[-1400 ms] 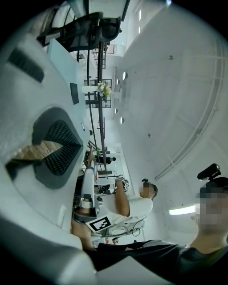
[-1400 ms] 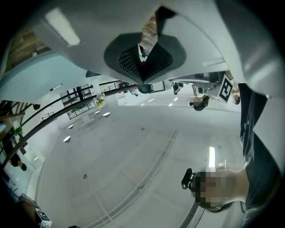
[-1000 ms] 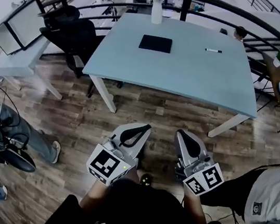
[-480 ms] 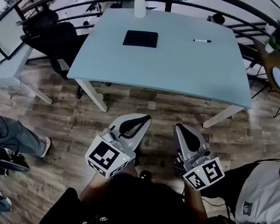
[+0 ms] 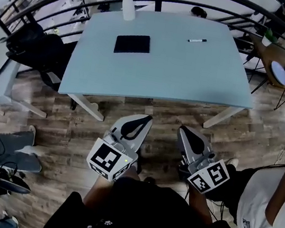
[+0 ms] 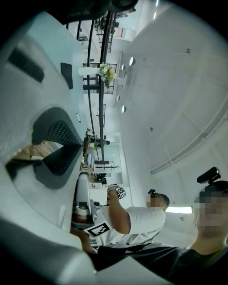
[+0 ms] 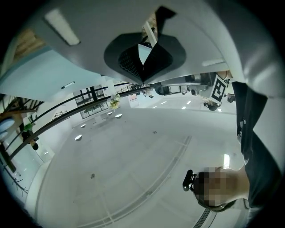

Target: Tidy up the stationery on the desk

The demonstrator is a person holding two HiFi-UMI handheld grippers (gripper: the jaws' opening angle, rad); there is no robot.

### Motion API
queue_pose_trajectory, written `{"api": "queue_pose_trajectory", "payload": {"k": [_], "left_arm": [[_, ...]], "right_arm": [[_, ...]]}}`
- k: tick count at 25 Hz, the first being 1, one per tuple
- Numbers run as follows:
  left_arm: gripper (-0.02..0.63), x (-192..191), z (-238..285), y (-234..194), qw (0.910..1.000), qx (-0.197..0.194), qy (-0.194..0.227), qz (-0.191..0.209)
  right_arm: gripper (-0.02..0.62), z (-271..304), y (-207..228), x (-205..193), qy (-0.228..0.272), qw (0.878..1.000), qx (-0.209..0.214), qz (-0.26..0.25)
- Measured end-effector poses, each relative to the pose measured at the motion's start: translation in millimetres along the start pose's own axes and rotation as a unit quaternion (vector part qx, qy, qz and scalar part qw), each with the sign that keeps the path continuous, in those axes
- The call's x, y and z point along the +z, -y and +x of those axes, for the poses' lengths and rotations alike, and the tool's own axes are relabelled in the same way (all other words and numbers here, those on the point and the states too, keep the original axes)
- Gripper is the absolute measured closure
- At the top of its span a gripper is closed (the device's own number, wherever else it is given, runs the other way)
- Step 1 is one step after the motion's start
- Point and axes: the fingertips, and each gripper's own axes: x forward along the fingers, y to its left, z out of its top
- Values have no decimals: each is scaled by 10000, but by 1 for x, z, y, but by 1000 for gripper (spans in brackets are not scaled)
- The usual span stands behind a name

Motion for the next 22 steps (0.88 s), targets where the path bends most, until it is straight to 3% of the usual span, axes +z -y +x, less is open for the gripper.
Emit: {"api": "queue_pose_trajectory", "payload": {"k": [15, 22], "left_arm": [[621, -6, 2, -89, 9996, 75, -15, -259], [621, -4, 13, -125, 9995, 6, 30, -302]], "right_arm": [[591, 84, 14, -7, -274, 9996, -57, -101], [591, 115, 29, -2, -296, 9989, -292, -205]]}}
